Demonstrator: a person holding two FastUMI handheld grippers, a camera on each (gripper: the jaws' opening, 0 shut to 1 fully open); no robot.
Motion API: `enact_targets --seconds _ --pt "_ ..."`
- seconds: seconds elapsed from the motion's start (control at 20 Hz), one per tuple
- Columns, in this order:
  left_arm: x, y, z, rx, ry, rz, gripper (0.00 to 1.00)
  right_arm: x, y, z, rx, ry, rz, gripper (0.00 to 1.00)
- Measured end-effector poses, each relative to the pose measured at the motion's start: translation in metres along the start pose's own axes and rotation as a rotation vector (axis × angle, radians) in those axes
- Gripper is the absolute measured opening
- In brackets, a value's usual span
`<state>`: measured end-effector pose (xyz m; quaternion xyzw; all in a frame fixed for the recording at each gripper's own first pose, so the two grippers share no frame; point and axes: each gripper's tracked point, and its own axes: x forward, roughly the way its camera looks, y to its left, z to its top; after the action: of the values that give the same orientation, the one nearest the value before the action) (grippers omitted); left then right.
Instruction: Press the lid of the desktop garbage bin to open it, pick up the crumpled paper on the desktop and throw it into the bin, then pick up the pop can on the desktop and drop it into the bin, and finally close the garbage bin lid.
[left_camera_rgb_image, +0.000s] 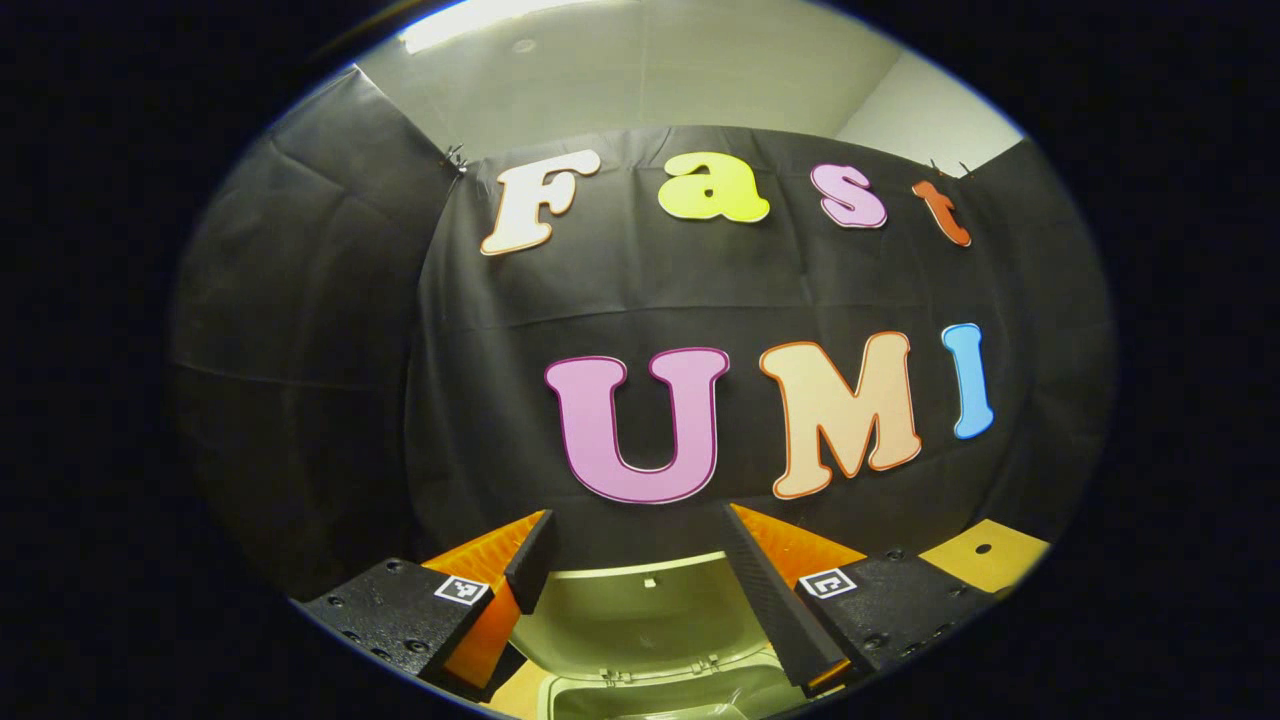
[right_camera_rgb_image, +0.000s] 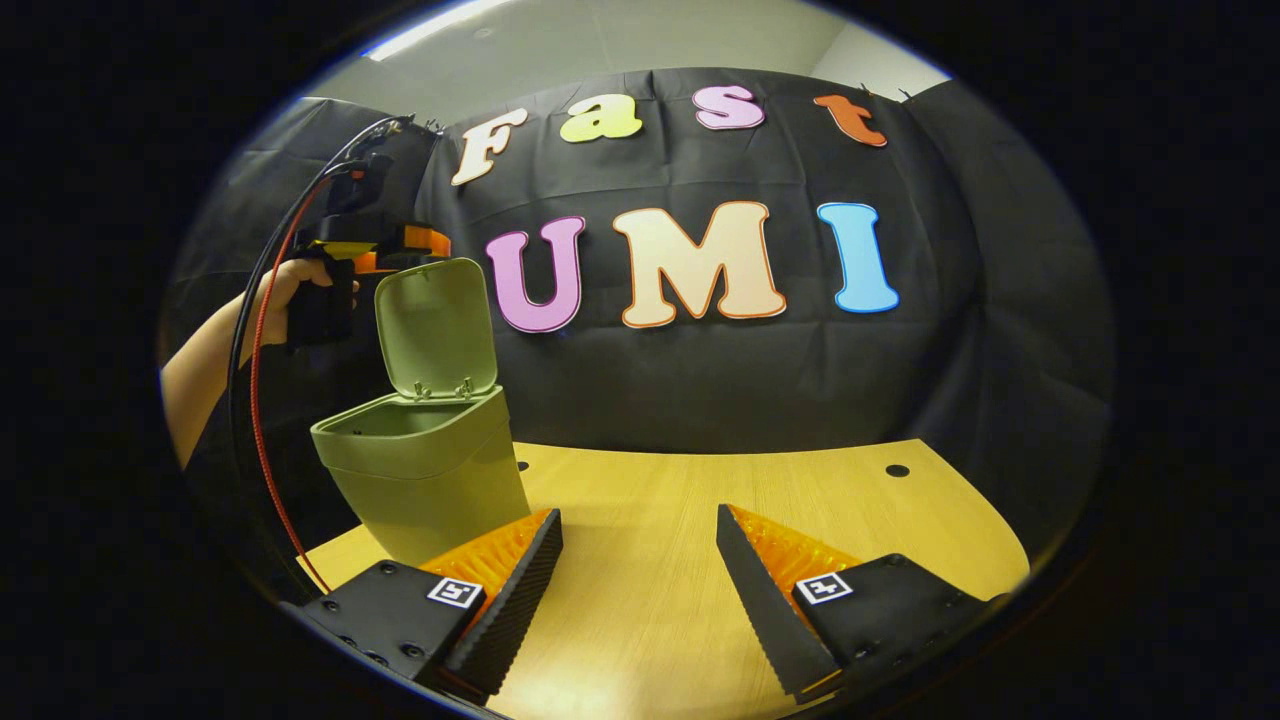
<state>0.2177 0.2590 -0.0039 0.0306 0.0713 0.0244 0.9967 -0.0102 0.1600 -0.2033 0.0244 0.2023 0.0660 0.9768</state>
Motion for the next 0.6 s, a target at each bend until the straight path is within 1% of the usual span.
enact_targets --seconds 0.2,0.25,0.3,0.35,0.4,0.45,0.5,0.55,0.6 --pt "-0.013 0.001 0.001 -0.032 -0.001 0.028 0.99 -0.007 -0.007 0.010 -0.001 -0.020 0.022 0.98" --pt "-0.017 -0.001 0.000 -0.037 -0.002 0.033 0.99 -0.008 -0.007 0.011 -0.010 -0.023 0.034 0.97" --pt "-0.023 -0.002 -0.001 -0.039 0.002 0.040 0.97 -0.010 -0.008 0.013 -0.020 -0.025 0.045 0.97" --pt "-0.029 -0.003 0.000 -0.039 -0.003 0.044 0.99 -0.012 -0.010 0.013 -0.027 -0.026 0.059 0.98" --pt "-0.036 -0.005 -0.003 -0.036 0.002 0.049 0.97 -0.013 -0.011 0.014 -0.031 -0.025 0.073 0.97" --pt "-0.041 -0.007 -0.003 -0.035 0.002 0.054 0.99 -0.015 -0.012 0.014 -0.034 -0.023 0.086 0.97" --pt "-0.047 -0.007 -0.005 -0.038 0.007 0.059 0.98 -0.017 -0.013 0.015 -0.035 -0.022 0.097 0.98" --pt "-0.053 -0.009 -0.008 -0.042 0.014 0.064 0.99 -0.019 -0.014 0.015 -0.036 -0.020 0.109 0.98" --pt "-0.060 -0.010 -0.009 -0.048 0.020 0.069 0.98 -0.021 -0.015 0.015 -0.038 -0.018 0.118 0.97"
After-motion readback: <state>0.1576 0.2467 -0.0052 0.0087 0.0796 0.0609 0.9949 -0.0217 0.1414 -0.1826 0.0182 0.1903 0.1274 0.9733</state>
